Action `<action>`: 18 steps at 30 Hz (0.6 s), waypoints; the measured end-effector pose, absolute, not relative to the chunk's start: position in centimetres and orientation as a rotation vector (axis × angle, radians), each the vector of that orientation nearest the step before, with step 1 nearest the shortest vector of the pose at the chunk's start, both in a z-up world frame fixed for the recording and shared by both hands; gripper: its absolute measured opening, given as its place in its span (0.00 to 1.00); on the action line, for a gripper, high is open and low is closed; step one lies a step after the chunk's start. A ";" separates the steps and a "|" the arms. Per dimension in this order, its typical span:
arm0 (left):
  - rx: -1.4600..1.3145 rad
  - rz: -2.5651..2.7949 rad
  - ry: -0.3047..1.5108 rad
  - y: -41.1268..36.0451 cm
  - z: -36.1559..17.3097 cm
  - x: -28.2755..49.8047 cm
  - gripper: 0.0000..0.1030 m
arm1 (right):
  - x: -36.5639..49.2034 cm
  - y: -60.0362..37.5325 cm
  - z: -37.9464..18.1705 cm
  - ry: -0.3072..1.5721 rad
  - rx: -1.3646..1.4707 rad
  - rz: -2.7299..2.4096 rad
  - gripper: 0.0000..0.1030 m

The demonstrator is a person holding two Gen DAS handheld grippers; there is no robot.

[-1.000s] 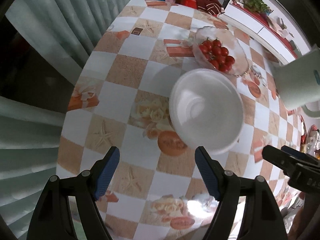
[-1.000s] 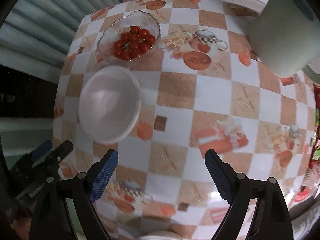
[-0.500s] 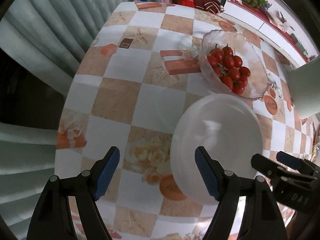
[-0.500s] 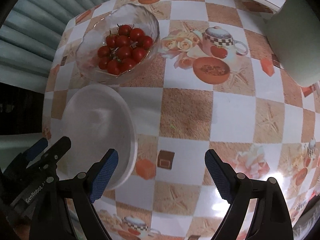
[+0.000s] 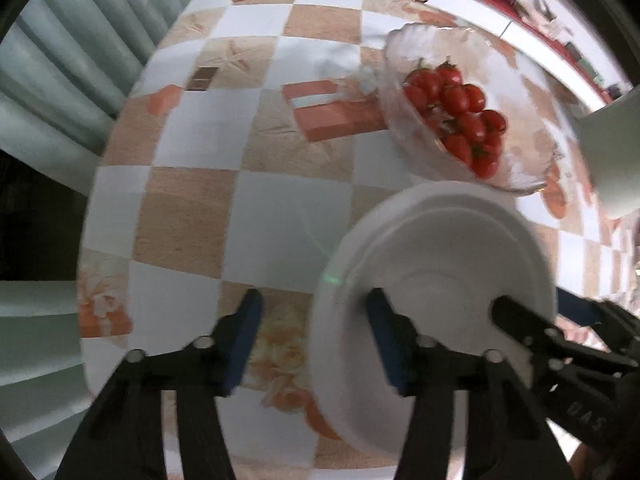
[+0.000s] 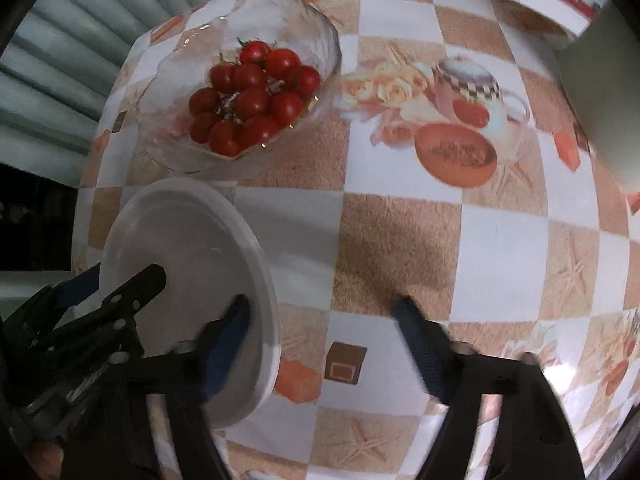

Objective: Organize plates and bowls
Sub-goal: 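Move both grippers toward the white bowl beside the tomato bowl, then close the left gripper on the bowl rim while the right gripper also grips it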

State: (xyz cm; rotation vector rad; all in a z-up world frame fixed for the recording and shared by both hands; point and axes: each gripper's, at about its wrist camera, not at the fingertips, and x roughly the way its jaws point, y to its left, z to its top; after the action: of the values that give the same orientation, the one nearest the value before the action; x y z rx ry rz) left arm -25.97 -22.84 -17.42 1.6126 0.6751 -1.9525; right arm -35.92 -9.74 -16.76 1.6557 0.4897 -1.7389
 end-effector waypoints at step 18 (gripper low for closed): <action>1.705 -2.076 0.664 -14.9 -17.5 -24.1 0.19 | -34.4 -5.7 -17.1 0.537 1.706 -1.590 0.14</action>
State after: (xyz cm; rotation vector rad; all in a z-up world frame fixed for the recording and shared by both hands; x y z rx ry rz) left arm -24.06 -14.93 -17.47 1.7050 0.6645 -2.0759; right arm -34.43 -5.69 -17.11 1.7058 0.5368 -1.5895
